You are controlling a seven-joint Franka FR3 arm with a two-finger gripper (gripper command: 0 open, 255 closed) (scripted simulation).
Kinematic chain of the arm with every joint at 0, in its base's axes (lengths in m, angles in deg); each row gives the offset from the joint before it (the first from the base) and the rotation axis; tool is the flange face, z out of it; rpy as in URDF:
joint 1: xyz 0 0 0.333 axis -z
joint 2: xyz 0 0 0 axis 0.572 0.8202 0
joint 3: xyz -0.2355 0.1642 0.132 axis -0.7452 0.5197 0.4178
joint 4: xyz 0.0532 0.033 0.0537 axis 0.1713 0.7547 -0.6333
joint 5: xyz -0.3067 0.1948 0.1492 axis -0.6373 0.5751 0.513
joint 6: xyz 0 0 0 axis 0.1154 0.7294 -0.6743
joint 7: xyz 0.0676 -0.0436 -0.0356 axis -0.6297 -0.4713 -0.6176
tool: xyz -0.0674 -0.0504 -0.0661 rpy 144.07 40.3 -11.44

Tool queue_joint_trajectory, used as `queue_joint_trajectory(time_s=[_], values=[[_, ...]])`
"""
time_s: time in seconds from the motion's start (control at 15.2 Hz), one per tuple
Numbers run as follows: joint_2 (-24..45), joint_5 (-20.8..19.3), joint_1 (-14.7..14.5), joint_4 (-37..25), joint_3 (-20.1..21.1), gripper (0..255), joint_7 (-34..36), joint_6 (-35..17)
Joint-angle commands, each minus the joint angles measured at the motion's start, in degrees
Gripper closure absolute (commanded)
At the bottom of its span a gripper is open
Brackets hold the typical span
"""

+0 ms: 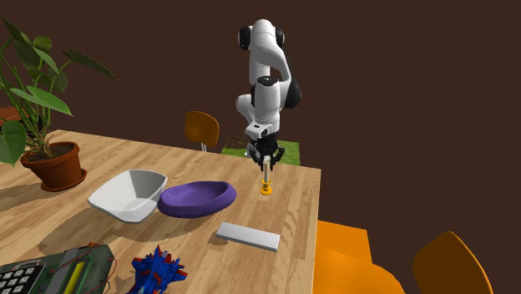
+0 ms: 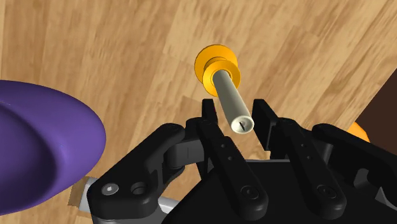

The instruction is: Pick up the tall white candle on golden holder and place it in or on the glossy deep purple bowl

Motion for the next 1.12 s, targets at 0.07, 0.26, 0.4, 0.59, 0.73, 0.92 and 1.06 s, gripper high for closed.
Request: queue_joint_trajectory(time_s=[0.07,0.26,0.4,0.59,0.73,0.92,1.06], values=[[0.0,0.0,0.0,0.0,0.0,255,0.0,0.0],[0.0,0.0,0.0,0.0,0.0,255,0.0,0.0],[0.0,0.0,0.0,0.0,0.0,255,0.0,0.0],[-0.9,0.1,0.0,-0.8,-0.1,255,-0.1,1.7],[-1.7,0.1,0.0,-1.7,-0.1,255,-0.1,3.4],[-2.8,0.1,0.0,-3.1,-0.2,255,-0.1,5.9],[-3.5,0.1,0.0,-4.1,-0.3,255,-0.2,7.6]])
